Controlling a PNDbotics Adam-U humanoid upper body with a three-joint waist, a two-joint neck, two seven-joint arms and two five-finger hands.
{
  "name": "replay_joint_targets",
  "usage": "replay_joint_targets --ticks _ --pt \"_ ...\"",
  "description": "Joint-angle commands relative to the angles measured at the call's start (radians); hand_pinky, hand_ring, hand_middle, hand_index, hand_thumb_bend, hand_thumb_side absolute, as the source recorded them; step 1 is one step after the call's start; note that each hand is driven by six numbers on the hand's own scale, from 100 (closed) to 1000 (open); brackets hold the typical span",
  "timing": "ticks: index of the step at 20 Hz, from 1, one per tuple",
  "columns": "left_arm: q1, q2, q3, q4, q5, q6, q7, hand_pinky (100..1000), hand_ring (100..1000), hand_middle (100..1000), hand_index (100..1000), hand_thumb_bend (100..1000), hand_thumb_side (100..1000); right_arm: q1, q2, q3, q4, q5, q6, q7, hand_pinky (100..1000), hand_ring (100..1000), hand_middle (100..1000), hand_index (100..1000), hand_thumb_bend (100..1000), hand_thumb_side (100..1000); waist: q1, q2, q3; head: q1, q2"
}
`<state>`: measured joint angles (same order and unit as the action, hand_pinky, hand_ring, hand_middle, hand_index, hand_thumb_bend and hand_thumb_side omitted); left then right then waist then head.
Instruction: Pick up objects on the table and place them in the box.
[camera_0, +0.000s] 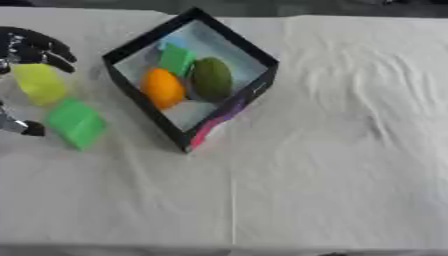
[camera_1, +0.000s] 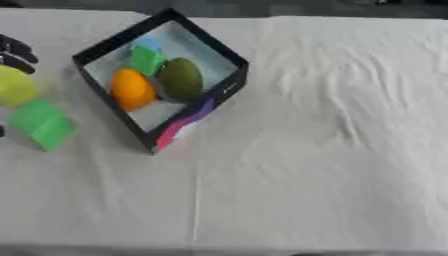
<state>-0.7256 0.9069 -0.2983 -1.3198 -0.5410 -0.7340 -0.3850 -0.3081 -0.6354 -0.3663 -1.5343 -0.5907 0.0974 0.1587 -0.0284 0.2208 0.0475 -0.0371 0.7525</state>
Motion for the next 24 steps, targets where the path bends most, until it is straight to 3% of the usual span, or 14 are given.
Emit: replay_joint_targets --ticks 1,16,24 --pt "-0.026 0.012 0.025 0.016 0.0 -0.173 -0.199 920 918 836 866 639 442 -0.014 -0.022 -0.013 -0.006 0.007 -0.003 0.005 1000 711 689 886 100 680 0.005 0.002 -0.005 0.0 -0.02" --pt "-0.03 0.003 0.017 0.028 -0.019 -0.173 -0.305 930 929 848 866 681 467 -0.029 -0.015 -0.014 -0.001 0.017 0.005 0.007 1000 711 688 886 100 691 0.01 0.022 -0.019 0.009 -0.034" --pt "-0.038 -0.016 0.019 0.058 -0.135 -0.173 -0.251 928 934 853 867 754 525 -0.03 -0.012 -0.016 -0.001 0.015 0.011 0.007 1000 710 688 886 100 698 0.013 0.025 -0.027 0.014 -0.041"
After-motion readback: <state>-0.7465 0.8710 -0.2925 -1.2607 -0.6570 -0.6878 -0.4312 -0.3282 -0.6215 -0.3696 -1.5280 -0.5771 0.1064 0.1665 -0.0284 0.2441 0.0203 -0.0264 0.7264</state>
